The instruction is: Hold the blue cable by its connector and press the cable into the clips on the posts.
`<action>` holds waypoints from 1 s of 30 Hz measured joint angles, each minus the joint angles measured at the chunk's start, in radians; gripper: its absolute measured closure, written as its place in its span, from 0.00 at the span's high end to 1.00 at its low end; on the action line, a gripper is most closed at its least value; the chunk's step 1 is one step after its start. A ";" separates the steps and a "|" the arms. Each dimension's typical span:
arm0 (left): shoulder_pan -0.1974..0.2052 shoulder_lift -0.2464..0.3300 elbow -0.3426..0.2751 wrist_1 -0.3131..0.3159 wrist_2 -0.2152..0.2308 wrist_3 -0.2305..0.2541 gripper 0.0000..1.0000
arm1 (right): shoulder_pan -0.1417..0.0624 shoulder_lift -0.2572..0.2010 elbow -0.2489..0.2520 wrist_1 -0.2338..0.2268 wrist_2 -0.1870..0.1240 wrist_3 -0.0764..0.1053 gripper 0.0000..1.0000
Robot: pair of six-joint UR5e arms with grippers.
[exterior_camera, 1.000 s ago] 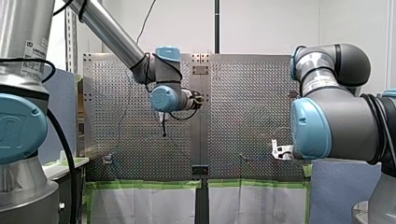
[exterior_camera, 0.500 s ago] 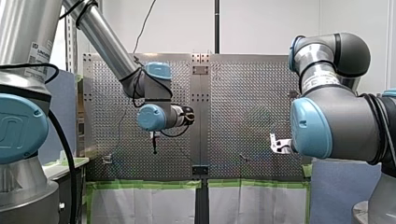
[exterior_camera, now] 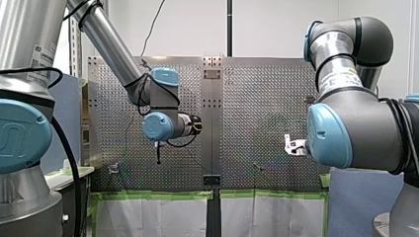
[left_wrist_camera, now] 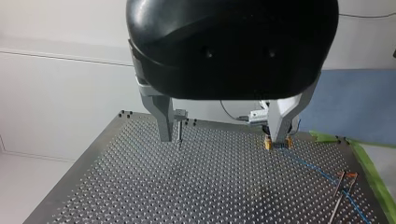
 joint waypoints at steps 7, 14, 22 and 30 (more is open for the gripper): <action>0.001 0.000 0.000 0.027 -0.002 0.008 1.00 | 0.024 -0.070 0.049 0.000 0.037 0.064 0.00; 0.004 0.000 0.000 0.051 -0.004 0.027 1.00 | 0.033 -0.102 0.054 -0.003 0.039 0.095 0.00; 0.004 0.000 0.000 0.053 -0.004 0.028 1.00 | 0.033 -0.104 0.054 -0.004 0.039 0.097 0.00; 0.004 0.000 0.000 0.053 -0.004 0.028 1.00 | 0.033 -0.104 0.054 -0.004 0.039 0.097 0.00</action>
